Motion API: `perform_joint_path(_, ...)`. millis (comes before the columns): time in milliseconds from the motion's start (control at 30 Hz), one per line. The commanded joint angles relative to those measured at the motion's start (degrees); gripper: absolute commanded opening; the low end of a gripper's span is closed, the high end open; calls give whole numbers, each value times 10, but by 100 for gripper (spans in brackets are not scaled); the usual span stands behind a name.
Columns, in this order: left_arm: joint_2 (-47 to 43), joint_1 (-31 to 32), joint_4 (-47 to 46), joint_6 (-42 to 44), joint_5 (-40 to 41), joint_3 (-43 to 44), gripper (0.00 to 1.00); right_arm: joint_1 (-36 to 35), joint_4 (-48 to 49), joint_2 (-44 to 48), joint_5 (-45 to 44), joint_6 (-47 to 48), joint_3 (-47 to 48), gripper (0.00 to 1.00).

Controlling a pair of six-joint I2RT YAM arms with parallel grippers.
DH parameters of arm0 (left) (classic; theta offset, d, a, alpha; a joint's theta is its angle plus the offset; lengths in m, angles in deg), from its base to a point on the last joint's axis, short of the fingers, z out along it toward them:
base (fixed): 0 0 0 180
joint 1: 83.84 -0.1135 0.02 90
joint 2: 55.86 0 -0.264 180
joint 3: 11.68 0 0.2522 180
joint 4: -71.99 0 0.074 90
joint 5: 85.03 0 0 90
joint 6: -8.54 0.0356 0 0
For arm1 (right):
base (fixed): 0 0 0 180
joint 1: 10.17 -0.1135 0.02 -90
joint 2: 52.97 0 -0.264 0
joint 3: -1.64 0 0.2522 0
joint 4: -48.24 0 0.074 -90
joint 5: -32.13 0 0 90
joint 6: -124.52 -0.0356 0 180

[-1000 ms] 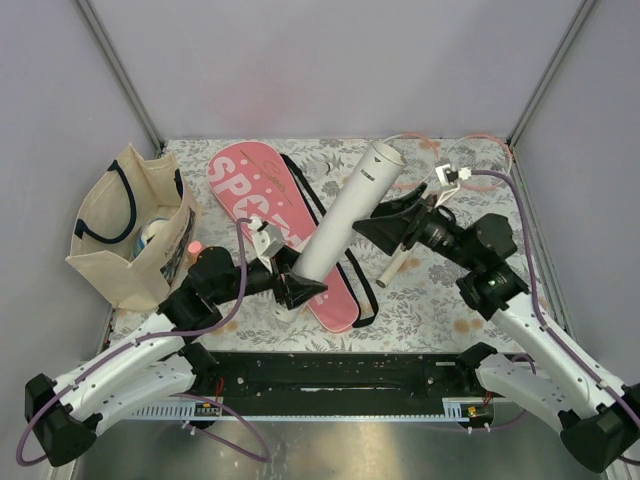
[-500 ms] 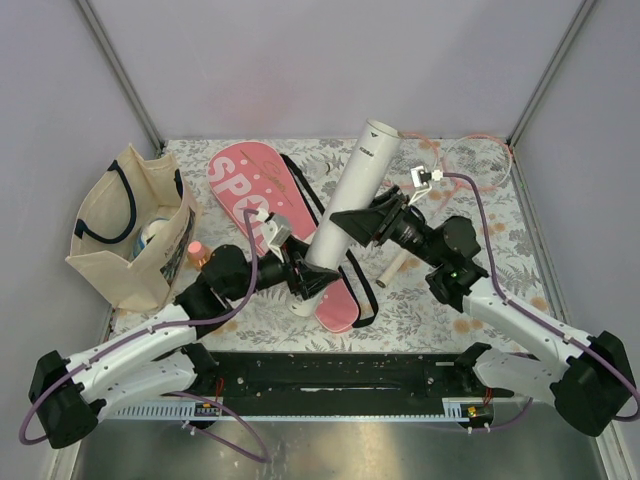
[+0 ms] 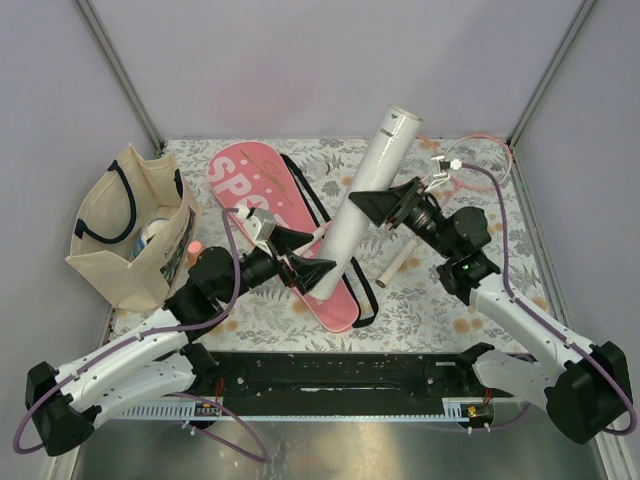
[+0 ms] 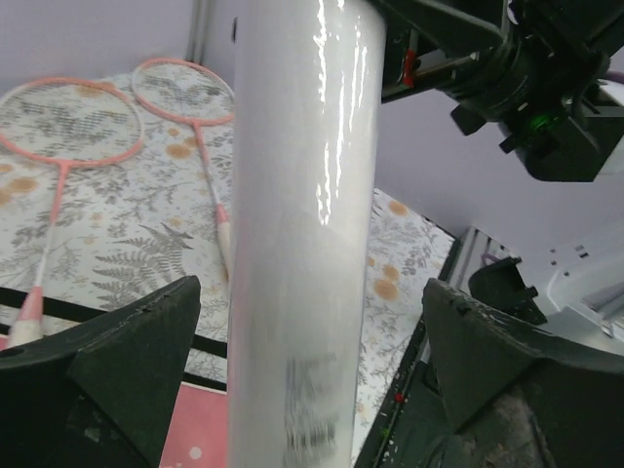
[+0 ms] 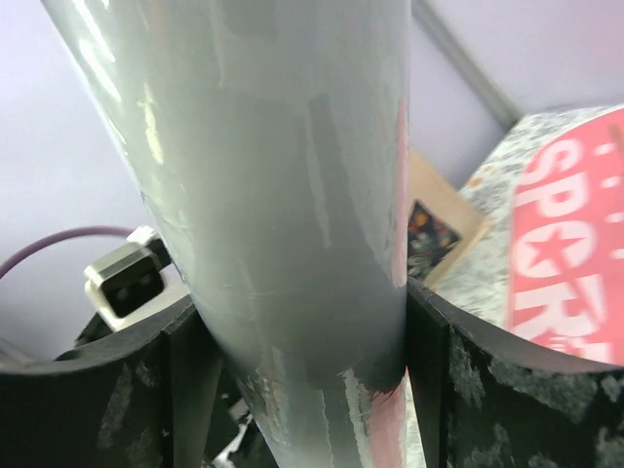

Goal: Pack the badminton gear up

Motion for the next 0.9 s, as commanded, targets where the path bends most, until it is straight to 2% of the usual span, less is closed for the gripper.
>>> perform_joint_path(0,-12,-2,120,42,70,81,99,94,-72,34,31,27,60,51)
perform_joint_path(133,42,-3,262,93,100,171,99,158,-149,51,69,45,68,50)
perform_joint_path(233,96,-21,301,93,137,225,98,177,-211,78,77,88,69,50)
perform_joint_path(267,111,-31,302,85,142,236,95,177,-230,88,76,101,68,50)
perform_joint_path(367,163,-85,281,26,148,258,87,177,-273,122,80,130,64,50)
perform_joint_path(600,290,-133,183,-14,225,307,85,177,-381,220,66,186,57,51)
perform_joint_path(767,427,-177,151,-77,237,367,75,170,-395,258,56,178,41,52)
perform_joint_path(867,524,-199,107,-88,225,395,74,164,-395,257,50,180,41,52)
